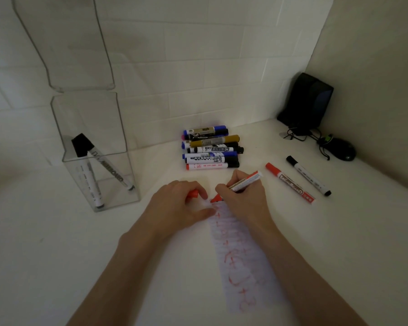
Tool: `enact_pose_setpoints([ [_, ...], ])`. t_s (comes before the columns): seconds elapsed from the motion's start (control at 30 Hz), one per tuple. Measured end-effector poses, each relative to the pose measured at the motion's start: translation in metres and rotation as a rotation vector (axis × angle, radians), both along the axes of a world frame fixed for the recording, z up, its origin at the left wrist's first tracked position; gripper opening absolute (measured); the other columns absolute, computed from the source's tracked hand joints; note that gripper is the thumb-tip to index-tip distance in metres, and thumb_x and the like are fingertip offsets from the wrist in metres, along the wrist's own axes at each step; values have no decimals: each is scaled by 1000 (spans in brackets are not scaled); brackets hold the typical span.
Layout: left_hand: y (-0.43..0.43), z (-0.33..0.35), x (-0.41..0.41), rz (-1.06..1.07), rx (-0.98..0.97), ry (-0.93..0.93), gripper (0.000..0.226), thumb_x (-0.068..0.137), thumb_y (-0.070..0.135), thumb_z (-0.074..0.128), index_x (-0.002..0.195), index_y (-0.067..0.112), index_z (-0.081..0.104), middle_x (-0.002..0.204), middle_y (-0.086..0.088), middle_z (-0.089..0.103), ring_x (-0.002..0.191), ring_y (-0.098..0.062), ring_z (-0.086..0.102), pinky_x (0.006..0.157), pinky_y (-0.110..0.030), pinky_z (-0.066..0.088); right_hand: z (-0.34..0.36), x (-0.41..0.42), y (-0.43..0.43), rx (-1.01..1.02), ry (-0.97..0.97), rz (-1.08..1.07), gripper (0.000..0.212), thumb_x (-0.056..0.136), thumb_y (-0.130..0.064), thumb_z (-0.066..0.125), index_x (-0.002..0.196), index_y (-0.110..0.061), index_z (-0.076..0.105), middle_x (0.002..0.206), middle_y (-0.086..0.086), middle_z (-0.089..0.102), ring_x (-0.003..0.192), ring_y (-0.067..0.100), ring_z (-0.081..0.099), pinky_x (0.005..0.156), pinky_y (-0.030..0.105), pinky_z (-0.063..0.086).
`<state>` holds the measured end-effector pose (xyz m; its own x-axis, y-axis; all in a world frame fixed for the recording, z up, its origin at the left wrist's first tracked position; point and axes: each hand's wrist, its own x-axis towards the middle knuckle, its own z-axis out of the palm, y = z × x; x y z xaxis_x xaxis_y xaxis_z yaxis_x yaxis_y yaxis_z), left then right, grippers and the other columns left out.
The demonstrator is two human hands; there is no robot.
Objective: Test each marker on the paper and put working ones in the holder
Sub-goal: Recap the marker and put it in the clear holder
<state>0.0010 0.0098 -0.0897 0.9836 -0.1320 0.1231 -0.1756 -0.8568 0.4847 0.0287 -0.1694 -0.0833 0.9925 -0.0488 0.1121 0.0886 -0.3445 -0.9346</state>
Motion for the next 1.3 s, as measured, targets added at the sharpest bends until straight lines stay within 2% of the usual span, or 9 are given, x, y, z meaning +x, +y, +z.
enact_pose_setpoints([
  [0.07, 0, 2, -1, -4, -7, 10, 47, 72, 75, 67, 103, 40, 61, 98, 18, 61, 94, -4, 54, 82, -27, 48, 1, 0, -1, 4, -1, -21, 26, 77, -9, 75, 62, -15, 54, 53, -2, 59, 49, 9, 54, 53, 30, 47],
  [0.2, -1, 2, -1, -1, -10, -11, 47, 72, 76, 68, 102, 41, 62, 95, 17, 60, 92, -4, 54, 80, -25, 47, 2, -1, -1, -4, -9, -13, 26, 77, -10, 76, 63, -16, 55, 55, -1, 64, 55, 18, 66, 55, 34, 52],
  [0.3, 0, 2, -1, -1, -1, -11, 47, 71, 77, 66, 102, 41, 61, 94, 17, 59, 90, -3, 53, 78, -25, 47, 1, 0, -1, 7, -1, -26, 29, 77, -10, 74, 61, -16, 51, 49, -7, 56, 47, 7, 52, 50, 28, 45],
  [0.5, -1, 6, -2, -7, 14, 14, 48, 72, 76, 67, 105, 41, 61, 97, 18, 59, 93, -4, 53, 78, -23, 45, 4, -1, -1, 51, 22, -18, 27, 80, -8, 73, 63, -14, 52, 46, -11, 53, 43, 0, 48, 47, 18, 41],
  [0.63, -1, 7, -3, -5, -57, 31, 60, 80, 64, 68, 133, 41, 52, 107, 20, 51, 101, -4, 50, 90, -25, 44, 13, 1, -8, 319, 94, -57, 23, 87, -8, 70, 70, -15, 57, 52, -5, 52, 50, 6, 45, 51, 17, 40],
  [0.73, 1, 2, 2, -59, -253, -56, 55, 100, 33, 55, 152, 29, 38, 105, 11, 54, 92, -1, 51, 88, -17, 42, 21, 1, -11, 466, 95, -84, 26, 89, -11, 72, 71, -17, 54, 56, -3, 50, 57, 9, 43, 56, 21, 39],
  [0.83, 0, 5, 3, -78, -412, -116, 45, 100, 17, 57, 143, 26, 50, 97, 14, 69, 81, 6, 61, 77, -8, 41, 24, -1, -12, 471, 53, -79, 25, 89, -17, 74, 75, -16, 54, 58, -2, 48, 56, 9, 41, 56, 22, 39],
  [1.0, -2, 7, 3, -56, -584, -45, 9, 90, 21, 72, 98, 21, 67, 88, 10, 76, 71, -11, 69, 71, -26, 51, 24, -1, -11, 436, 66, -63, 24, 88, -20, 77, 74, -17, 57, 57, -2, 49, 53, 8, 41, 53, 21, 38],
  [1.3, -5, 11, 3, -123, -604, -100, 12, 92, 18, 68, 97, 28, 65, 82, 8, 75, 69, -8, 68, 68, -17, 51, 26, -9, -8, 370, 85, 111, 24, 86, -24, 82, 84, -6, 67, 62, 5, 59, 50, 10, 48, 48, 20, 40],
])
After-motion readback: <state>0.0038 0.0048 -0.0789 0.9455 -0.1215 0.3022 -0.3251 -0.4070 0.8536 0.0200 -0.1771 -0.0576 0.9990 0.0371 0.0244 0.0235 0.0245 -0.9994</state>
